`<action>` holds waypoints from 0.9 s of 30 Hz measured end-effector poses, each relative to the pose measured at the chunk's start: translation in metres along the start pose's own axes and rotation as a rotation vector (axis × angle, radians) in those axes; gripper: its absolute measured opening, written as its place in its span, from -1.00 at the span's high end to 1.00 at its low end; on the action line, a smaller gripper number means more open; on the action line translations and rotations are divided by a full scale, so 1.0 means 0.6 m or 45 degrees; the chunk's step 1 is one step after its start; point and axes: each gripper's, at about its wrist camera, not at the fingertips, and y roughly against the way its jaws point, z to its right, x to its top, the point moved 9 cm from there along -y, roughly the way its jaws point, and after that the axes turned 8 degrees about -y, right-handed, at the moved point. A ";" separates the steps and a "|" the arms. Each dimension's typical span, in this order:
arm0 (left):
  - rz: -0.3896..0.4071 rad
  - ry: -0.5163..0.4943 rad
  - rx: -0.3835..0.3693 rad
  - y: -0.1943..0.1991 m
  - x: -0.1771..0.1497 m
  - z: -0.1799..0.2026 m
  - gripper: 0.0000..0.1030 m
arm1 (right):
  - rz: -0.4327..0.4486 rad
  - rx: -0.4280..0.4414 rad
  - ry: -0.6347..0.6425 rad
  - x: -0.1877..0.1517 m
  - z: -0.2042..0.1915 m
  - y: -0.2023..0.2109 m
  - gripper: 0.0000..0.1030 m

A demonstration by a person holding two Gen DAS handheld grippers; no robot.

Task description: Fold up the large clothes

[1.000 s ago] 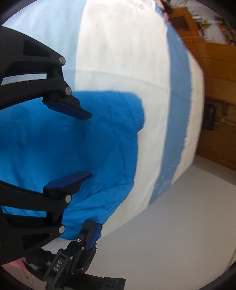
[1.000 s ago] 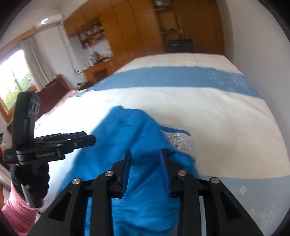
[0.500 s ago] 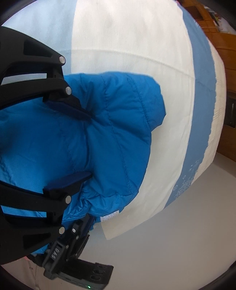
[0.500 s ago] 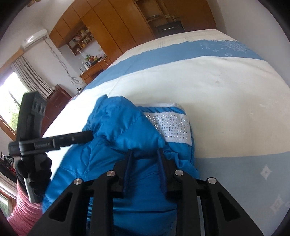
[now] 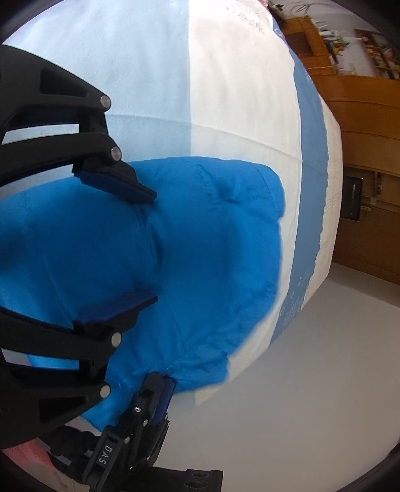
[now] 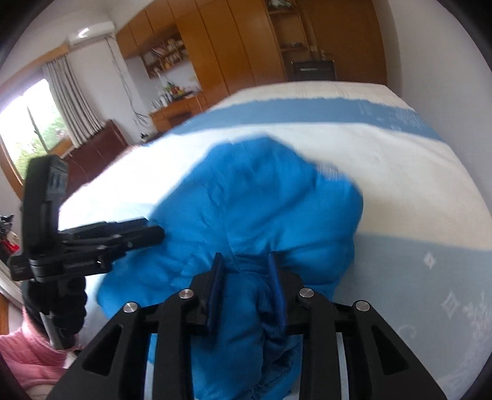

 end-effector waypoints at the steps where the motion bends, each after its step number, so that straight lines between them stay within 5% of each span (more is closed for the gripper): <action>1: 0.011 -0.027 0.017 -0.006 -0.009 0.003 -0.21 | 0.009 -0.004 -0.002 -0.006 0.001 -0.005 0.44; 12: 0.027 -0.005 0.009 0.037 -0.011 -0.009 -0.19 | 0.049 0.083 -0.084 -0.002 0.002 0.017 0.36; 17: 0.077 -0.033 0.093 0.066 -0.001 -0.021 -0.35 | 0.114 0.100 -0.107 0.028 0.004 0.055 0.07; 27: 0.089 -0.031 0.097 0.079 0.003 -0.045 -0.51 | 0.128 0.064 -0.176 0.049 0.044 0.075 -0.50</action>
